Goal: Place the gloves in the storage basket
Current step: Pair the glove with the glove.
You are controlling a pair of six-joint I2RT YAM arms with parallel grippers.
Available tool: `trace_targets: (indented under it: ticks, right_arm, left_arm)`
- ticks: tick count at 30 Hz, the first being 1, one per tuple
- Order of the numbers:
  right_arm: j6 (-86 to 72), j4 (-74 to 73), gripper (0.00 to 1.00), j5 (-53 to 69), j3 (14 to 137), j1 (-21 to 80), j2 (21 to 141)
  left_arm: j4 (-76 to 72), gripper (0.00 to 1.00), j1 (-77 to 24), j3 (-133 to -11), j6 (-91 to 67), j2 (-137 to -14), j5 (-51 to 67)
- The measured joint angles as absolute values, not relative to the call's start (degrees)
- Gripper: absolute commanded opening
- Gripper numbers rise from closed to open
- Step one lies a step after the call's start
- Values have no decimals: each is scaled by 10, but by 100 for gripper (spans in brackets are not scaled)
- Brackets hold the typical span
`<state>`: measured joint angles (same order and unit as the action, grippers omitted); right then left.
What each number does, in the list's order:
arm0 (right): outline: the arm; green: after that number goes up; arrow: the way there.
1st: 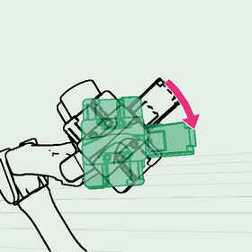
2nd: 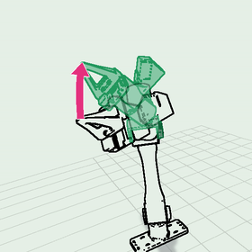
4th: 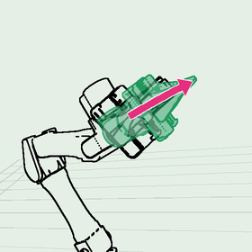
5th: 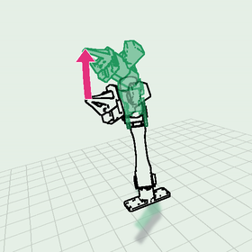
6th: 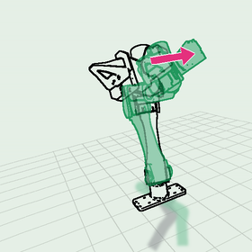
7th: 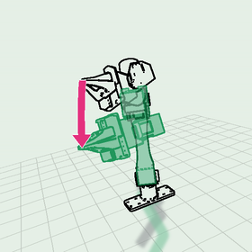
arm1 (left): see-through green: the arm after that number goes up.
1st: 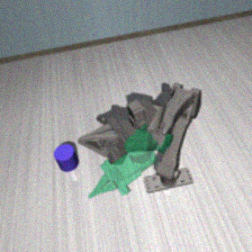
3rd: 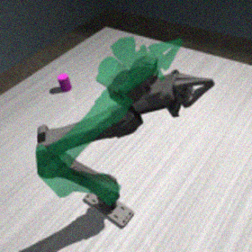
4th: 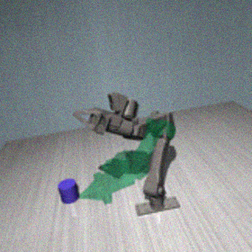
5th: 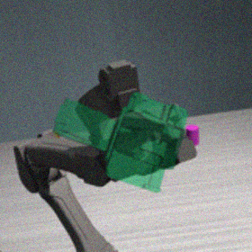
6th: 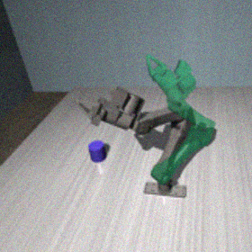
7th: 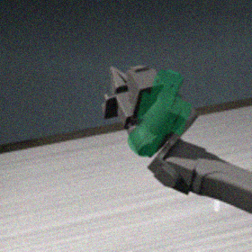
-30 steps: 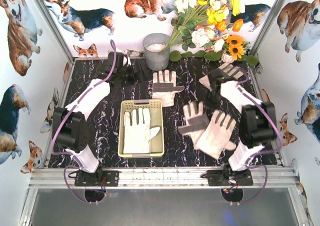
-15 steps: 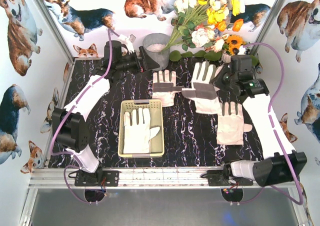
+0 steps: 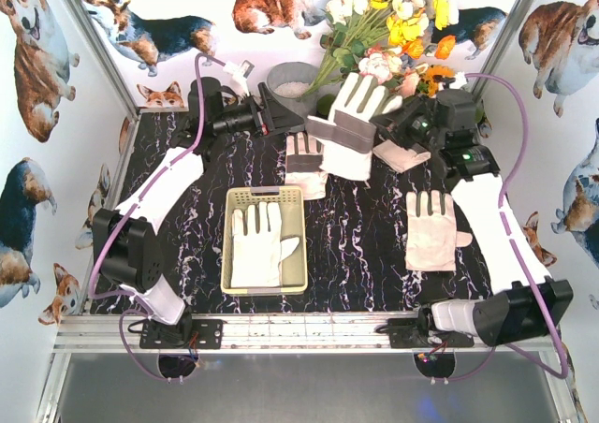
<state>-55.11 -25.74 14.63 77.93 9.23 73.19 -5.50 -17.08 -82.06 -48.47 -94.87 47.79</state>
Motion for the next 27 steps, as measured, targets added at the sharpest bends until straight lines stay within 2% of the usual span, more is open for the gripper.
trace_targets:
  ticks: [11, 20, 27]
  right_arm:
    - [-656, -171, 0, 181, 779, 140, 773]
    - [-691, -138, 0, 205, 779, 140, 773]
    - [-697, -123, 0, 227, 779, 140, 779]
  left_arm:
    - [-103, 91, -187, -819, -512, -950, 508]
    - [-47, 92, -185, -803, -481, -951, 436]
    - [-60, 92, -181, -787, -503, -952, 435]
